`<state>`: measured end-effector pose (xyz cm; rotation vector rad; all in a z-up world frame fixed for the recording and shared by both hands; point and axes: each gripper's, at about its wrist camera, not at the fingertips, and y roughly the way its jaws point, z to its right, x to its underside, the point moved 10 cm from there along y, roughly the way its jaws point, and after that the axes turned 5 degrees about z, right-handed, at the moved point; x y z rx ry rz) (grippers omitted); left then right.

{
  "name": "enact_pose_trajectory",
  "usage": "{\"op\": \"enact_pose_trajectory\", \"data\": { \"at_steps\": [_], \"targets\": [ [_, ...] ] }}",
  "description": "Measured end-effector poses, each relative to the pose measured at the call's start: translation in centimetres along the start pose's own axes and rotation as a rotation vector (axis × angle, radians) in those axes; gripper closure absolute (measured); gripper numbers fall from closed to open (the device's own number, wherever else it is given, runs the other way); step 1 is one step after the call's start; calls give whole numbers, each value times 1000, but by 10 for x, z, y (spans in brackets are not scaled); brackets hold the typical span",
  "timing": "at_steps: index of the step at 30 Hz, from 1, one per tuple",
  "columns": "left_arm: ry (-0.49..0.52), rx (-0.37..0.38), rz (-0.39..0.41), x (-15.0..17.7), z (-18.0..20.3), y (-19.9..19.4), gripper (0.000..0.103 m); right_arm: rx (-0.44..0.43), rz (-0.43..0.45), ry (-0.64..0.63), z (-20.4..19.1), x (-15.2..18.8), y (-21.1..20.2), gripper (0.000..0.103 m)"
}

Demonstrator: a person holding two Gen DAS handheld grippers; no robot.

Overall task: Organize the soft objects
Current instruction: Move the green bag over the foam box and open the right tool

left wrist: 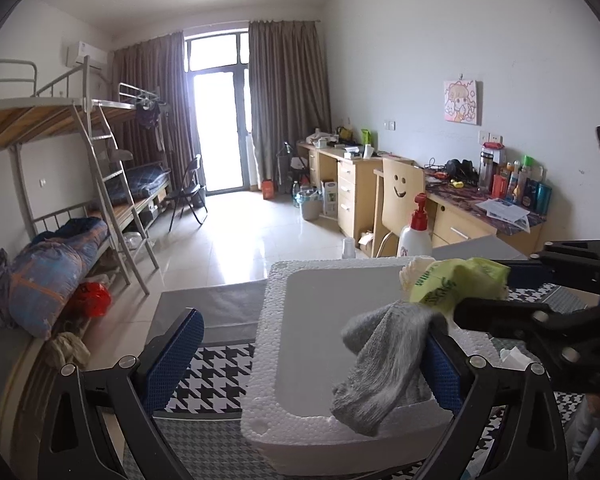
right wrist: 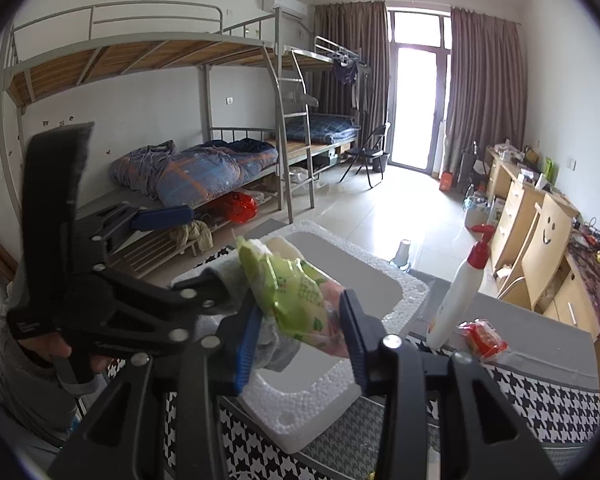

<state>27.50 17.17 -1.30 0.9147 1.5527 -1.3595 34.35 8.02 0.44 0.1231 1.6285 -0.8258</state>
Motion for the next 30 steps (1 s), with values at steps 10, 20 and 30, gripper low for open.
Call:
{"op": "enact_pose_trajectory", "data": {
  "at_steps": [10,20,30],
  "targets": [
    [-2,-3,-19,4,-5,7,3,25,-6,16,5,0,4,59],
    [-21,-6,-11,3,-13,1,3,12,-30,3,-1,2,15,59],
    [-36,-20,-1,4,-18,-4,3,22,-57,22,2,1,26,58]
  ]
}}
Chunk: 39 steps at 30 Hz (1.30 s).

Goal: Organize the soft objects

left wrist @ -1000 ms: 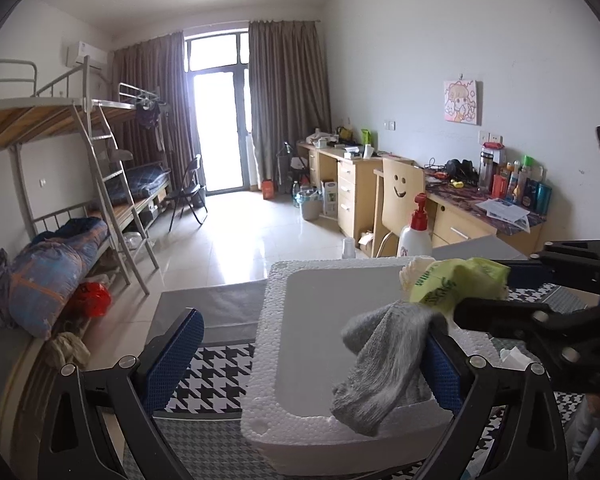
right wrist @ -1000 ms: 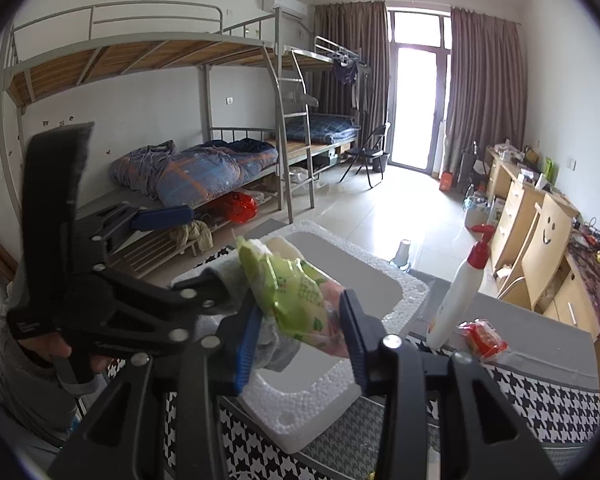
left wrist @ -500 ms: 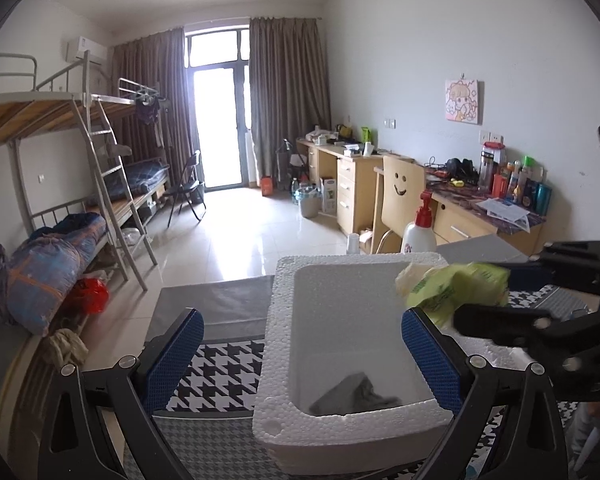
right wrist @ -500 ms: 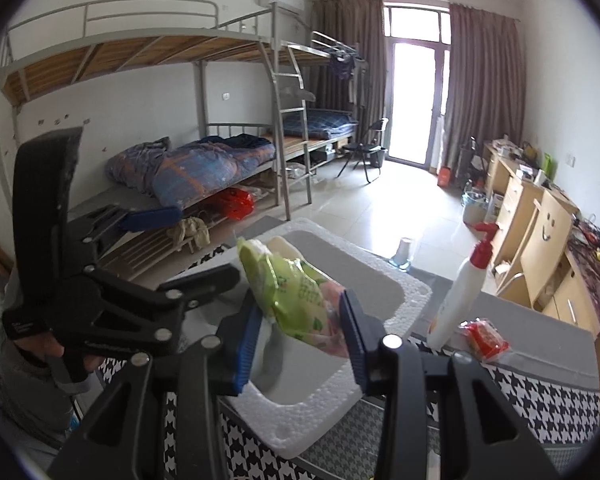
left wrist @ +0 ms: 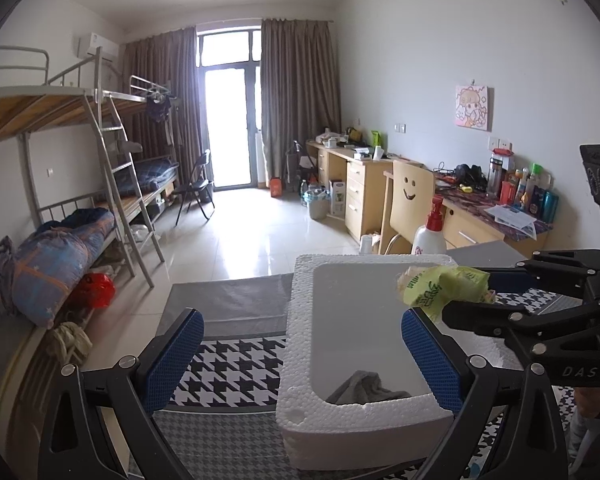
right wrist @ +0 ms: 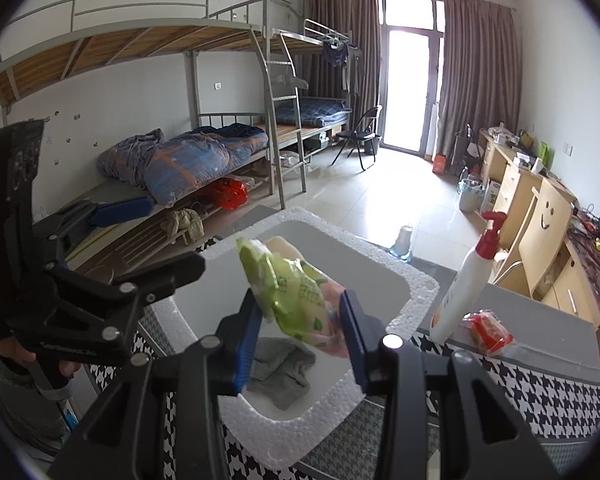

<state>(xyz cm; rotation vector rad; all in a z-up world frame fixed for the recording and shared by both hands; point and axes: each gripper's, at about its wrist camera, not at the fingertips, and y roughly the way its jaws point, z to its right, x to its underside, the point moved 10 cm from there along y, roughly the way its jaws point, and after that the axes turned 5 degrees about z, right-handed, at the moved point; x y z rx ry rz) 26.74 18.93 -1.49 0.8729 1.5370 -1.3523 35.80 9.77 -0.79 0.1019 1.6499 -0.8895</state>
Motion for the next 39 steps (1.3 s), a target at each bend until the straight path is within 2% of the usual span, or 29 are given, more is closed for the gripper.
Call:
{"op": "enact_pose_trajectory", "data": {
  "at_steps": [4,6,9,20,39],
  "targets": [
    [-10,-5,6,-1,-3,-2,3,-2,-11,5,0,2,4,48],
    [-15,-8,8,-1,-4,-3,3,-10,-16,13,0,3,5,34],
    [-15,-7,9,-1,-4,-4,3,-1,-9,11,2,3,3,22],
    [-18,-15,12,-2,1,-12,3,22,33,33,8,1,-19,21],
    [13,0,86,-20,35,-52,3,73,142,66,20,2,-81,17]
  ]
}}
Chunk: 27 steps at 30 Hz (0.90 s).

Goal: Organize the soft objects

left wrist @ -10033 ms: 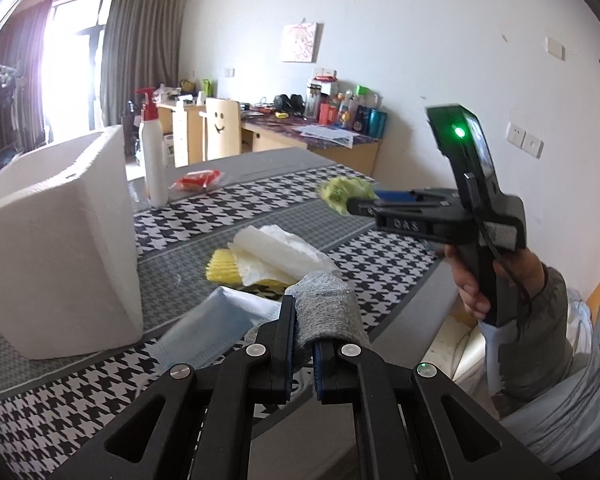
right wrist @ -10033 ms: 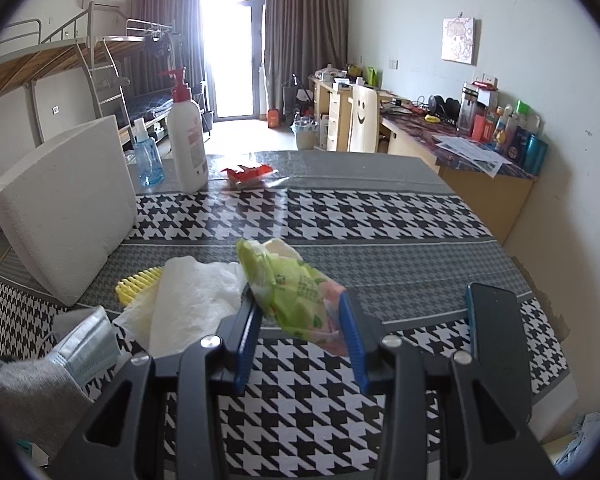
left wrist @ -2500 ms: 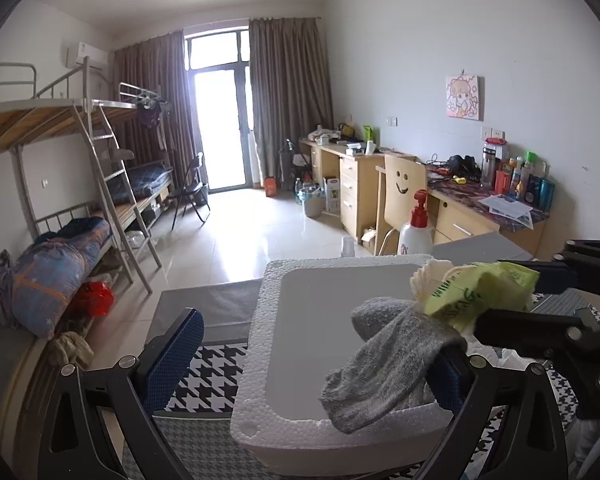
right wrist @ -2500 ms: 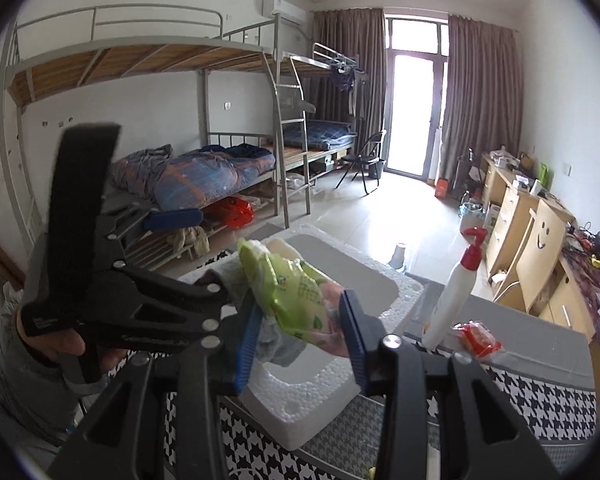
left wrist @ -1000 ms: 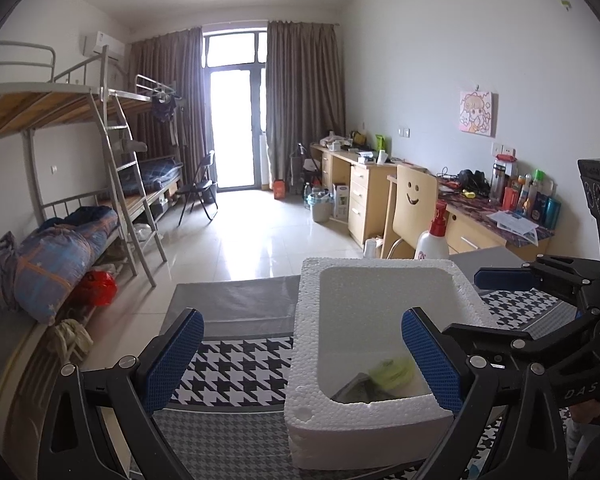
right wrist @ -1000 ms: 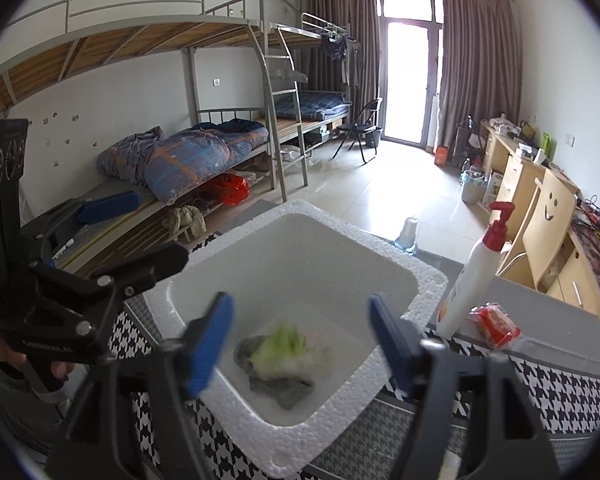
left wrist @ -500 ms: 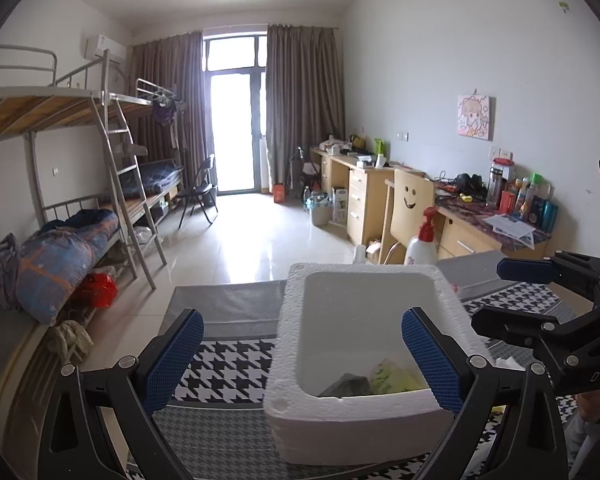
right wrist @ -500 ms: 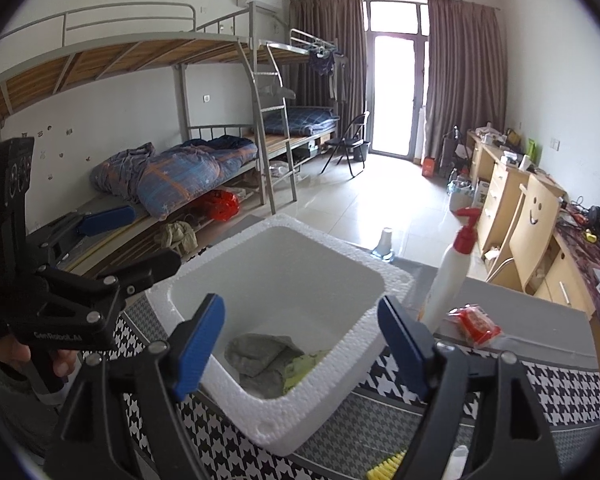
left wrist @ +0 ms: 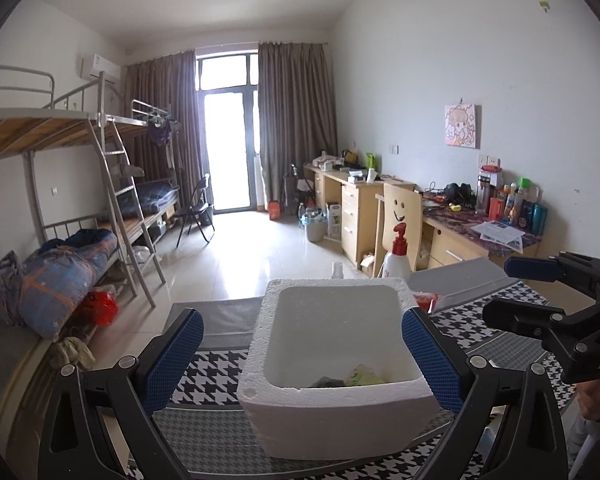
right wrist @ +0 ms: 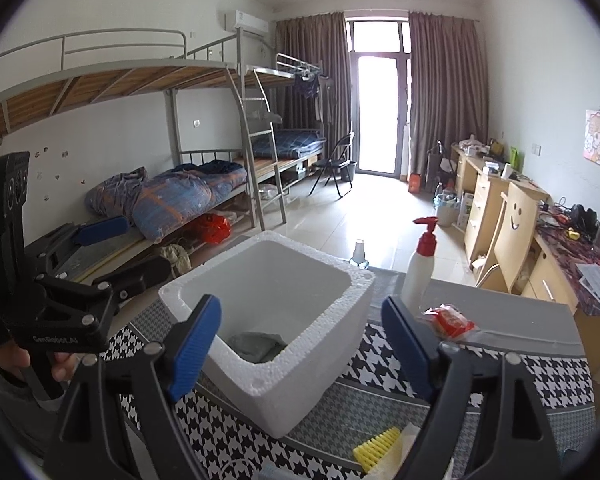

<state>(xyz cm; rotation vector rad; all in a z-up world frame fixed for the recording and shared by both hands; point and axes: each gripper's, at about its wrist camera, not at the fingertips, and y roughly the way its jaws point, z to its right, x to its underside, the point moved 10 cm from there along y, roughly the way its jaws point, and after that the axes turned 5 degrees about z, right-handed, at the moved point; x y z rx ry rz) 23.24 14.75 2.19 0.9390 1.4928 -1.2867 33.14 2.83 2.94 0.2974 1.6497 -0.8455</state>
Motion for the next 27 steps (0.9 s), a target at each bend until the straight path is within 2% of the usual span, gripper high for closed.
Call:
{"op": "enact_pose_trajectory", "data": {
  "at_steps": [4,8,16,27],
  "targets": [
    [3,9,7,-1,4,-6,3,13,18,8,4,2,-11,15],
    [10,16,14,-1,11,-15,3,27,47,17,5,-1,-20,8],
    [14,41,48,-7,22,-29,1,40,73,41,15,1,-33,7],
    [-1,80,43,-2,35,-29,1,80,99,41,20,10,-51,7]
  ]
}}
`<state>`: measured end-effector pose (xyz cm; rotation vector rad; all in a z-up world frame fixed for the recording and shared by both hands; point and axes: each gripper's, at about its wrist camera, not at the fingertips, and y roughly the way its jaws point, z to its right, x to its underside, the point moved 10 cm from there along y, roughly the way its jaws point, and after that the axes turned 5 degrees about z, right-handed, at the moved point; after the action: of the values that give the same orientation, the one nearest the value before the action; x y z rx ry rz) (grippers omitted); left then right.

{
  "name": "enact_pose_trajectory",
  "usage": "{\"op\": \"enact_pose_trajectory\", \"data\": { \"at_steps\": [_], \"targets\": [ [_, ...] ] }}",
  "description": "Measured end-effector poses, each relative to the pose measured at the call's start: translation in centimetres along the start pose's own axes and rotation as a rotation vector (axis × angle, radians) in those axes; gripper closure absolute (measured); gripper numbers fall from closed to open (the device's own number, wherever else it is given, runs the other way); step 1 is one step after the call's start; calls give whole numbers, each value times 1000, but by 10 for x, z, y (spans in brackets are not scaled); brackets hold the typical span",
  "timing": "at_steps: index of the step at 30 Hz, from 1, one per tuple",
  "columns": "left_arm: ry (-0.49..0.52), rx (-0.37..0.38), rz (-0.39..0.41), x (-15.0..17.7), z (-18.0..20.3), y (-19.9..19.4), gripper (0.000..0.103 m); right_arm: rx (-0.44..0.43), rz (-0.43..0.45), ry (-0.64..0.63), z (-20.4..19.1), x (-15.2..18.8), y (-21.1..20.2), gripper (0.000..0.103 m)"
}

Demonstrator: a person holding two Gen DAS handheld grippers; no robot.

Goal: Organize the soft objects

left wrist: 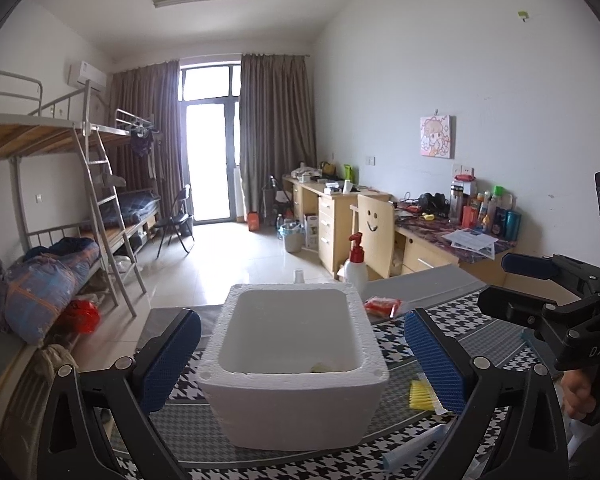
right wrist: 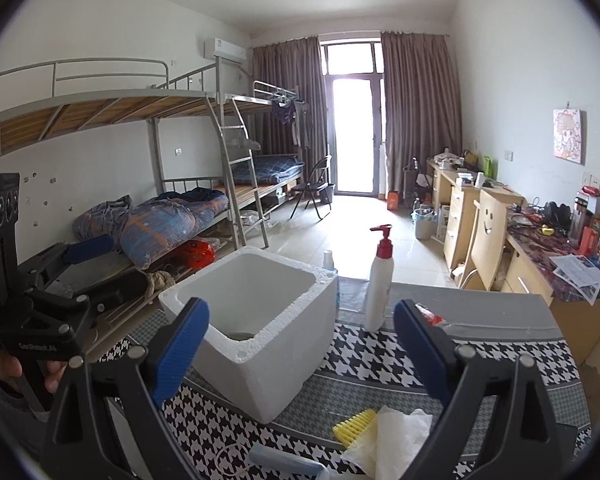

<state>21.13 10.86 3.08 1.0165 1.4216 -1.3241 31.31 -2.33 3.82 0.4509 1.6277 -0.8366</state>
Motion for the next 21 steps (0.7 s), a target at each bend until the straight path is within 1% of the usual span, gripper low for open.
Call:
{"op": "enact_pose_trajectory", "data": {
  "at_steps": [9,16,21],
  "targets": [
    [8,35,2,4,10,-6,1,27,24,-2,2,1,-11,7],
    [-14,67,13,7,18,-10,1,69,30,7,11,5,-19,7],
    [-3,84,12,10,26,-11,1,98,37,10,19,10,-27,7]
  ]
}}
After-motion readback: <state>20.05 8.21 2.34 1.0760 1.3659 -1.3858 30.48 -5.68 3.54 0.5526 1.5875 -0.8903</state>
